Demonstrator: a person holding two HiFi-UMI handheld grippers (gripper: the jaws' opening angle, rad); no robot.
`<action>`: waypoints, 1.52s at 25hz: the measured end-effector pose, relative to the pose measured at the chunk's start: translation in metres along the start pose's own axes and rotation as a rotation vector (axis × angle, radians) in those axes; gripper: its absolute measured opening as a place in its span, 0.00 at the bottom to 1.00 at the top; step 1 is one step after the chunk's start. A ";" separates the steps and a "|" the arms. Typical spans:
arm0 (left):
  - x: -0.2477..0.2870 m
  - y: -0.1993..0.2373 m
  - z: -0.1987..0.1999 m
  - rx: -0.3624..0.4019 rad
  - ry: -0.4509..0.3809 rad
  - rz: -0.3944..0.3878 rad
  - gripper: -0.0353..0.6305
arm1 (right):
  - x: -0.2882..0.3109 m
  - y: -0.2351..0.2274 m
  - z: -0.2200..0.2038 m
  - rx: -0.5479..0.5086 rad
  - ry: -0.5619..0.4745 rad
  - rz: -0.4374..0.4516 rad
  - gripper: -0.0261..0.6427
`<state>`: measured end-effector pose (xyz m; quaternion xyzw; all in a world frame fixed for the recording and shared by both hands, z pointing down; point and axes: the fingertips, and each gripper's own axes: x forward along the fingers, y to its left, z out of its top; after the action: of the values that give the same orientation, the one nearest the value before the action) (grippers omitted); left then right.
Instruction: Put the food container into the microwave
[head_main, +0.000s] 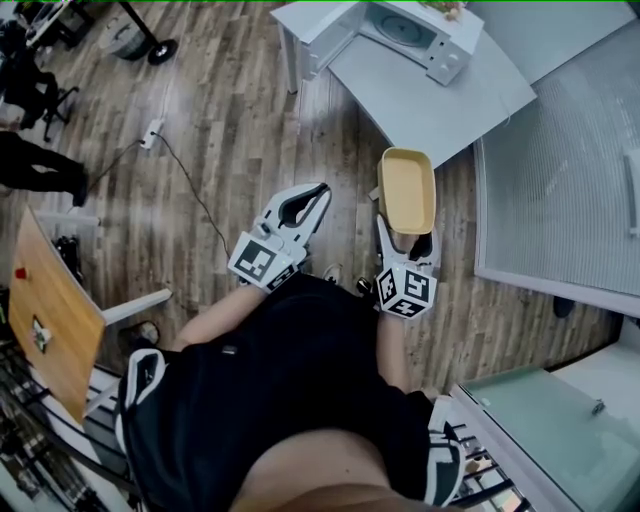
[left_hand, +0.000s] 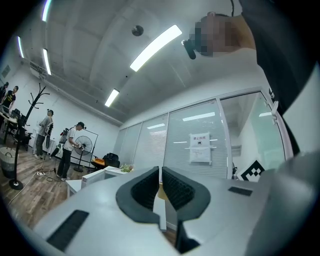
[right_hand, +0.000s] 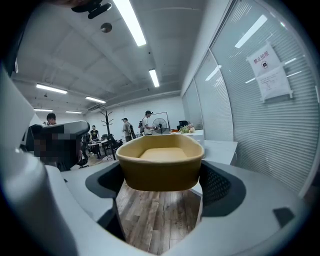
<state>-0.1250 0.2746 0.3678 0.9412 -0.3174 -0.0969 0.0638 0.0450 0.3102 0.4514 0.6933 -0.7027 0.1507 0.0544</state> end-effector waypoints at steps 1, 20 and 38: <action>-0.001 0.001 0.001 -0.001 -0.001 -0.001 0.11 | 0.000 0.001 0.001 0.003 -0.004 -0.001 0.77; -0.006 0.065 -0.017 -0.049 0.025 -0.045 0.11 | 0.047 0.036 -0.009 0.052 -0.003 -0.053 0.77; 0.227 0.133 -0.032 0.009 -0.022 0.041 0.11 | 0.270 -0.099 0.050 -0.002 0.015 0.079 0.77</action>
<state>-0.0186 0.0324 0.3906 0.9337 -0.3377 -0.1043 0.0580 0.1412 0.0380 0.4949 0.6637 -0.7293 0.1572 0.0541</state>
